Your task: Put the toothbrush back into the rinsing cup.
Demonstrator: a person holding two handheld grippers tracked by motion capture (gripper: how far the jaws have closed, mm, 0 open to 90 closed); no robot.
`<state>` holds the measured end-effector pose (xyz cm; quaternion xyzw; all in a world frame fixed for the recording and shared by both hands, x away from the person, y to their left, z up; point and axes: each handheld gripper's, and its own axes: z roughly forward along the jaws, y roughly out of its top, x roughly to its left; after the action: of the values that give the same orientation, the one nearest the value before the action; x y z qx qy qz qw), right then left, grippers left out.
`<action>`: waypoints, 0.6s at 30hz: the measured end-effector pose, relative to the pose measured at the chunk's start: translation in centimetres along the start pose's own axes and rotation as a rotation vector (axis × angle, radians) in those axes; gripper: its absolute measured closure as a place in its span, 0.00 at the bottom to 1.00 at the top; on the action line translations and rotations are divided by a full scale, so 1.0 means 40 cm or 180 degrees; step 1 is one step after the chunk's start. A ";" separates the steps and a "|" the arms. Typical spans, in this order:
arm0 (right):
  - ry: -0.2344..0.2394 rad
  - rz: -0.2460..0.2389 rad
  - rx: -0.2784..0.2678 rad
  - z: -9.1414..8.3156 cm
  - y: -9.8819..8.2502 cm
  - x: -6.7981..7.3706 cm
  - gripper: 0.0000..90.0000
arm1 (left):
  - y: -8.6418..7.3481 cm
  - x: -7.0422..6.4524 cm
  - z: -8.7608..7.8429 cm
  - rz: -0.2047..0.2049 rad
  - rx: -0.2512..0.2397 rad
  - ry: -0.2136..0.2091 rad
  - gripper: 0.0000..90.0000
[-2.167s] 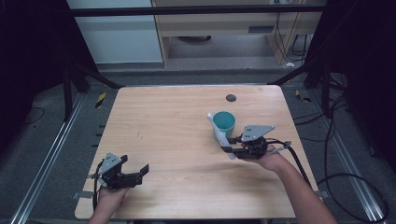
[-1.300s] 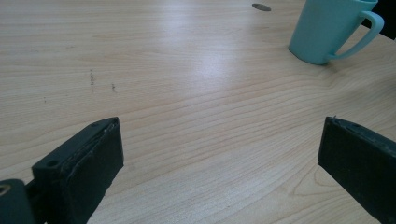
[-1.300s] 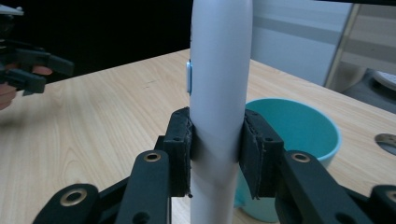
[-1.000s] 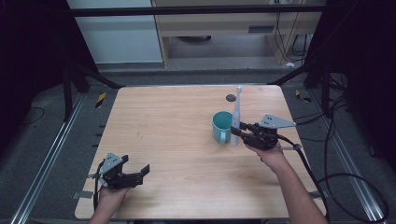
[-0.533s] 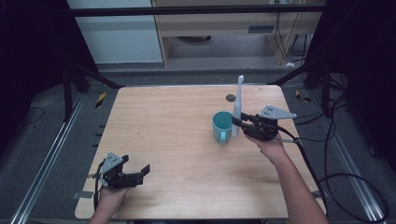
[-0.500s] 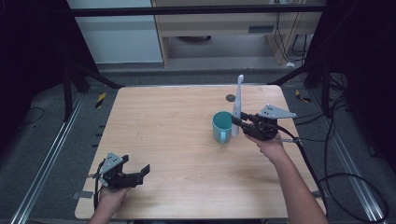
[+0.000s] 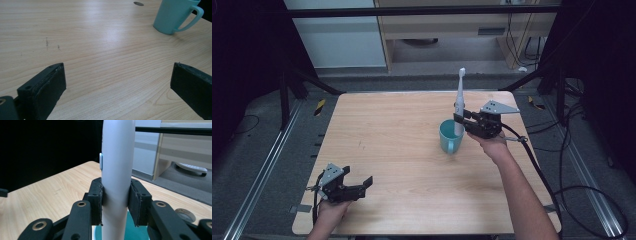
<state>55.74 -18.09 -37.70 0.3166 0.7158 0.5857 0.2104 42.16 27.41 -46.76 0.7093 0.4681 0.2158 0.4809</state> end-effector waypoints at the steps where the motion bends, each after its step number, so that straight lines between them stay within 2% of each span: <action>1: -0.0004 -0.0018 0.0006 0.004 0.002 -0.002 0.74 | 0.000 0.000 0.000 0.0000 0.0004 0.0002 0.00; 5: -0.0051 0.0000 -0.0007 0.020 0.012 -0.011 0.74 | 0.000 0.000 0.000 0.0003 0.0003 -0.0003 0.00; 8: 0.0009 0.0063 0.0010 0.032 0.018 -0.018 0.73 | 0.000 0.000 0.000 -0.0002 -0.0002 -0.0001 0.00; 11: 0.0008 -0.0022 0.0058 0.043 0.023 -0.017 0.73 | 0.000 0.000 0.000 -0.0005 0.0007 -0.0009 0.00; 12: 0.0021 -0.0001 0.0078 0.046 0.024 -0.017 0.73 | 0.000 0.000 0.001 -0.0007 0.0007 -0.0010 0.00; 14: -0.0024 -0.0044 0.0091 0.051 0.025 -0.018 0.73 | 0.000 0.000 0.000 -0.0005 0.0008 -0.0013 0.00; 18: -0.0025 -0.0004 0.0081 0.060 0.020 -0.022 0.73 | 0.000 0.001 0.000 -0.0014 0.0003 -0.0021 0.00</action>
<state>58.16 -16.92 -37.51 0.3211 0.7226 0.5752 0.2096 42.19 27.46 -46.76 0.7092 0.4681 0.2122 0.4826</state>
